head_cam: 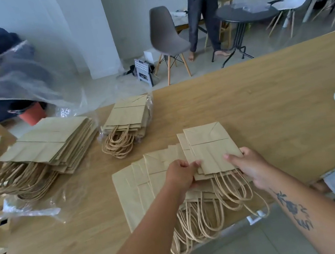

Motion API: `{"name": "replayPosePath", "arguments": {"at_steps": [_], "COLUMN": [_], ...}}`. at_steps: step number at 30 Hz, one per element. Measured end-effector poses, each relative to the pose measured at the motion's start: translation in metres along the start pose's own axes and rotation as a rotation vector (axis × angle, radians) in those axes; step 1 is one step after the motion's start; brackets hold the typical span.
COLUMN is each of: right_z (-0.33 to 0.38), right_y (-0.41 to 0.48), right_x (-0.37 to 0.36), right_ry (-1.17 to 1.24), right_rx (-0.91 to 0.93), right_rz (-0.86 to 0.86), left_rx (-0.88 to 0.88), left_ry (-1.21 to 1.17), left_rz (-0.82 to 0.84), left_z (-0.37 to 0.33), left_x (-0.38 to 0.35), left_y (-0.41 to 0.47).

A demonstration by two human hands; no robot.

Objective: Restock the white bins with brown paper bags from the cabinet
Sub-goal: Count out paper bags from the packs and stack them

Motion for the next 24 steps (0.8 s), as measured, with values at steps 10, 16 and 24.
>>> {"name": "replayPosePath", "arguments": {"at_steps": [10,16,24], "right_z": [0.010,0.013,-0.004], "right_y": [-0.006,0.001,0.010], "right_x": [0.047,-0.022,-0.006], "right_ry": [-0.952,-1.160,-1.219], "right_rx": [0.266,0.604,0.645], "right_rz": [-0.355,0.036,0.041], "left_rx": [-0.115,-0.467,-0.329], "left_ry": [0.673,1.094,1.249], "left_rz": [-0.138,-0.257,-0.138], "left_z": [-0.006,-0.023,0.024], "left_x": [-0.016,-0.031,-0.019], "left_y": [-0.015,-0.037,-0.034]}}
Point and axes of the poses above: each hand's wrist, its own y-axis towards the middle knuckle, its own x-axis out of the back of the hand, z = x × y, the point moved 10 cm from there along y, towards the middle knuckle, and after that the axes turned 15 degrees about -y, right-handed, at the moved point
